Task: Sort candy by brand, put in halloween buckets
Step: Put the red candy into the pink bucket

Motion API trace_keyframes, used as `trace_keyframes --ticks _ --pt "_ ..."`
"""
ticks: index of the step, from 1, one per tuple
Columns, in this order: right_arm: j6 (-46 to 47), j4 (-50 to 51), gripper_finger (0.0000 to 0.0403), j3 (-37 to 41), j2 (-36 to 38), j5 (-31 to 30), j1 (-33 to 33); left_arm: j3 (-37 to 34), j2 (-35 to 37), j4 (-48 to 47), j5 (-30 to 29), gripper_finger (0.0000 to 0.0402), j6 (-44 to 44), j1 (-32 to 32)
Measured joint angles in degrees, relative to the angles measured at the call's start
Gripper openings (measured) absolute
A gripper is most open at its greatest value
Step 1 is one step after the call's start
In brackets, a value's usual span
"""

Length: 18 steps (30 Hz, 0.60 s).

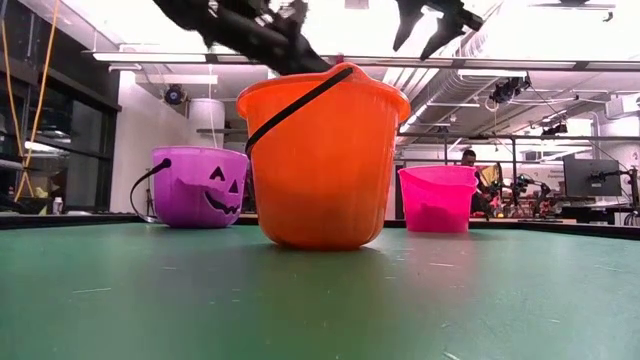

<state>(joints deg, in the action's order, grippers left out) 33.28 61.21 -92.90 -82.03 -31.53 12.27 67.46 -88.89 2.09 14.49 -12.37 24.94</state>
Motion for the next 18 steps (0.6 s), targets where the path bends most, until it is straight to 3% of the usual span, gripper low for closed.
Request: trace_keyframes --ticks 7,18 --pt "5.79 -0.56 0.0300 0.00 0.73 -3.29 0.62 11.11 -20.02 8.70 3.43 0.0000 -1.93 -0.81" --pt "6.82 -2.56 0.0300 0.00 0.71 -3.89 0.62 38.30 -42.70 9.75 -1.06 0.0015 1.96 -0.90"
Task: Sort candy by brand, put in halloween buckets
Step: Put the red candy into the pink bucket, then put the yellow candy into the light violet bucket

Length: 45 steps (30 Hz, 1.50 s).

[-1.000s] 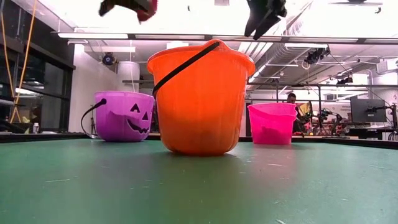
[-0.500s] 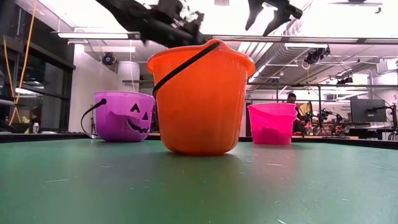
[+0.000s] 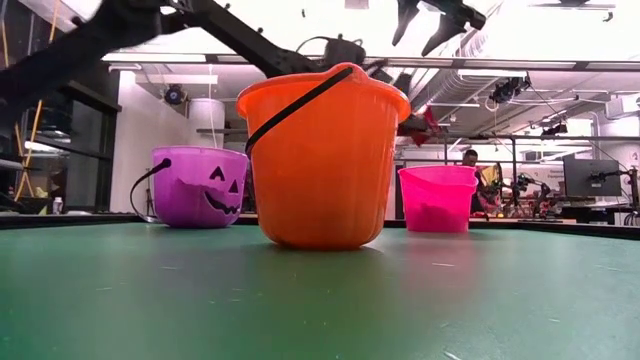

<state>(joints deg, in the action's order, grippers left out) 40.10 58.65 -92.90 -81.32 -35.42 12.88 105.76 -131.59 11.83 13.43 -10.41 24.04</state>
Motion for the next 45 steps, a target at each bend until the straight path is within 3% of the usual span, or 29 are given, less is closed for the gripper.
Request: trace_keyframes --ticks 7,12,18,20,24,27,32,36,42,45 --pt "-0.07 0.21 0.0300 0.00 0.00 1.55 0.00 10.47 -7.13 -6.71 -3.59 0.0087 6.81 -0.12" --pt "-1.94 0.39 0.0300 0.00 0.00 1.52 0.00 13.29 -7.19 -12.24 -7.18 0.0164 8.51 0.13" --pt "-3.09 0.43 0.0300 0.00 0.00 1.39 1.35 19.09 -5.24 -27.19 -7.43 0.0228 9.14 0.57" --pt "-3.22 0.96 0.0300 0.00 0.00 1.38 1.71 20.62 -3.97 -34.73 -5.58 0.0236 10.08 0.83" --pt "-5.81 3.43 0.0300 -0.02 0.00 1.58 1.77 20.90 0.33 -44.44 4.24 0.0238 12.49 2.19" --pt "-8.38 6.57 0.0300 -0.02 0.01 4.21 1.77 20.29 3.55 -51.93 5.57 0.0239 12.21 3.02" --pt "-13.86 11.66 0.0300 -0.02 0.22 6.95 1.70 15.66 10.19 -57.55 5.19 0.0239 9.40 3.53" --pt "-19.71 15.19 0.0300 -0.02 0.63 10.09 1.64 5.85 19.04 -51.94 3.65 0.0239 3.53 0.78" --pt "-27.08 15.83 0.0300 -0.02 2.44 13.75 -0.32 -15.18 34.85 -37.72 -9.84 0.0239 -6.69 -8.47" --pt "-28.18 15.37 0.0300 -0.02 3.26 18.79 -1.55 -24.32 42.23 -33.78 -16.63 0.0239 -11.60 -14.63"
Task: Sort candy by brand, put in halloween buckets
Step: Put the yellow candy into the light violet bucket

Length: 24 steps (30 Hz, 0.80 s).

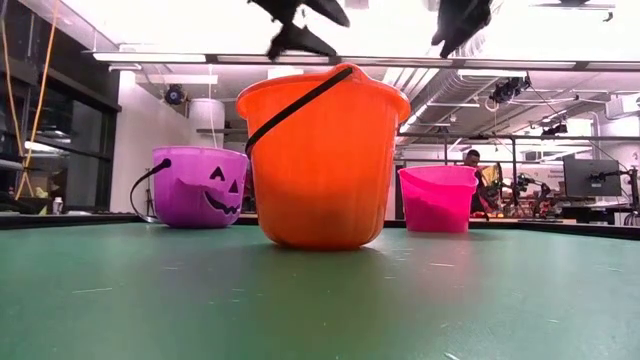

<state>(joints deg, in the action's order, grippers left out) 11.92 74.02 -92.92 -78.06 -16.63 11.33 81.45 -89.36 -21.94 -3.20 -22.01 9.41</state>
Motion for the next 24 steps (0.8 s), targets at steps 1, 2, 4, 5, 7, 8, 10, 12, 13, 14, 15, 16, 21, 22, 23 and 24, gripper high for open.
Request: trace_keyframes --ticks 1,2,4,5,7,8,10,12,13,14,15,16,21,22,23,24 --pt "-0.24 0.07 0.0300 0.00 0.17 2.43 -0.66 -2.52 2.26 0.51 -1.75 0.0239 -1.47 -2.11" --pt "-0.28 0.17 0.0300 0.00 0.32 4.72 -1.49 -4.63 4.22 0.49 -3.42 0.0239 -2.76 -4.26" --pt "-0.08 0.39 0.0300 0.00 0.60 9.85 -3.92 -8.06 8.04 0.70 -6.35 0.0239 -4.66 -8.56" --pt "0.18 0.36 0.0300 0.00 0.65 12.23 -5.43 -9.52 9.75 0.69 -7.66 0.0239 -5.22 -10.68" --pt "1.66 0.10 0.0300 0.00 0.61 14.12 -8.82 -12.05 13.08 0.35 -9.40 0.0239 -6.06 -14.61" --pt "2.96 -0.47 0.0300 0.00 0.49 14.02 -10.62 -12.98 14.52 -0.82 -9.62 0.0239 -6.39 -16.39" --pt "6.02 -2.65 0.0300 0.00 0.11 12.68 -13.67 -14.36 17.04 -5.50 -9.17 0.0239 -8.26 -19.91" --pt "9.93 -5.24 0.0300 0.02 -0.53 10.08 -16.27 -15.11 19.29 -12.86 -7.08 0.0239 -12.72 -23.16" --pt "12.44 -6.86 0.0300 0.02 -0.82 8.24 -17.22 -15.26 20.17 -17.39 -5.39 0.0239 -15.82 -24.78" --pt "14.88 -8.19 0.0300 0.02 -1.18 6.28 -18.21 -15.38 20.71 -22.29 -3.46 0.0239 -19.14 -26.41" --pt "17.37 -9.25 0.0300 0.02 -1.66 4.50 -19.05 -15.65 20.92 -27.02 -1.71 0.0239 -22.98 -28.20" --pt "20.01 -10.28 0.0300 0.02 -2.16 2.71 -19.74 -16.07 21.01 -31.75 -0.03 0.0239 -27.07 -30.09" --pt "30.15 -13.52 0.0300 0.02 -5.58 -0.39 -22.02 -20.93 19.87 -45.18 9.21 0.0239 -43.27 -40.34" --pt "31.45 -13.69 0.0300 0.02 -6.38 -0.34 -22.37 -22.91 19.46 -45.21 12.48 0.0239 -44.80 -42.34" --pt "32.32 -13.77 0.0300 0.02 -7.25 -0.06 -22.67 -24.92 18.89 -44.53 15.85 0.0239 -46.32 -44.30" --pt "33.01 -13.88 0.0300 0.02 -8.14 0.29 -22.94 -26.77 18.30 -43.66 19.33 0.0239 -47.53 -46.03"
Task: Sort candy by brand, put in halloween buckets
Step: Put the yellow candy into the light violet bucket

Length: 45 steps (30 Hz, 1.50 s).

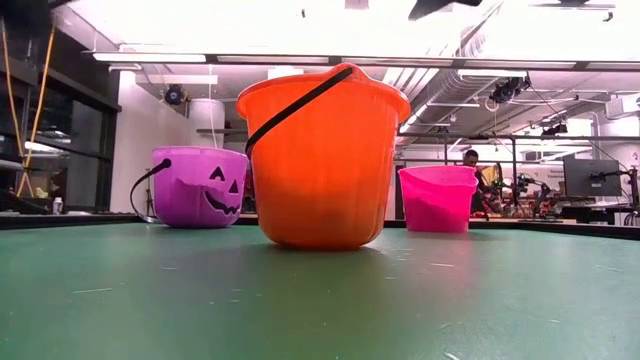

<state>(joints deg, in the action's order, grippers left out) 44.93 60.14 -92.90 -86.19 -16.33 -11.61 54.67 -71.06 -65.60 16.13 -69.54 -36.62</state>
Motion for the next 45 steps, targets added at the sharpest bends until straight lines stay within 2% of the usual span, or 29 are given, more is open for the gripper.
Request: trace_keyframes --ticks 4,8,11,18,24,26,28,30,33,34,39,45 --pt "0.14 -0.45 0.0300 0.00 -3.69 0.57 -0.94 -6.99 -3.62 5.75 11.64 0.0239 -1.86 -6.46" --pt "-0.99 -0.52 0.0300 0.02 -7.11 2.65 -1.04 -10.84 -8.74 14.86 15.84 0.0239 -2.71 -10.46" --pt "-3.33 -0.58 0.0300 0.02 -9.33 4.58 -1.01 -11.13 -13.89 20.87 18.51 0.0239 -2.13 -11.68" --pt "-7.61 -0.50 0.0300 0.04 -12.68 5.94 -1.32 -11.08 -23.64 23.44 19.74 0.0239 -1.34 -12.89" --pt "-11.14 -0.08 0.0300 0.04 -12.87 5.98 -2.11 -10.81 -27.77 24.04 22.74 0.0238 0.05 -14.83" --pt "-11.88 0.97 0.0300 0.04 -12.86 5.98 -2.40 -10.75 -27.76 24.77 22.68 0.0226 1.44 -15.29" --pt "-12.56 2.21 0.0300 0.04 -12.81 5.90 -2.69 -10.06 -27.52 24.43 22.10 0.0194 1.63 -15.40" --pt "-13.04 4.02 0.0300 0.04 -12.81 5.80 -2.97 -8.57 -26.83 24.87 19.85 0.0140 1.85 -15.33" --pt "-13.94 7.12 0.0300 0.04 -12.81 5.65 -3.68 -5.42 -24.45 25.78 15.12 0.0037 2.67 -13.69" --pt "-14.16 8.10 0.0300 0.04 -12.78 5.63 -4.03 -4.38 -23.77 25.39 13.21 0.0021 2.69 -12.67" --pt "-16.70 13.04 0.0300 0.04 -12.43 4.40 -5.89 1.87 -18.34 25.06 2.56 0.0018 5.69 -4.50" --pt "-15.40 18.66 0.0300 0.04 -7.84 -3.07 -7.51 12.64 -8.75 23.67 -17.98 0.0006 17.89 10.58"
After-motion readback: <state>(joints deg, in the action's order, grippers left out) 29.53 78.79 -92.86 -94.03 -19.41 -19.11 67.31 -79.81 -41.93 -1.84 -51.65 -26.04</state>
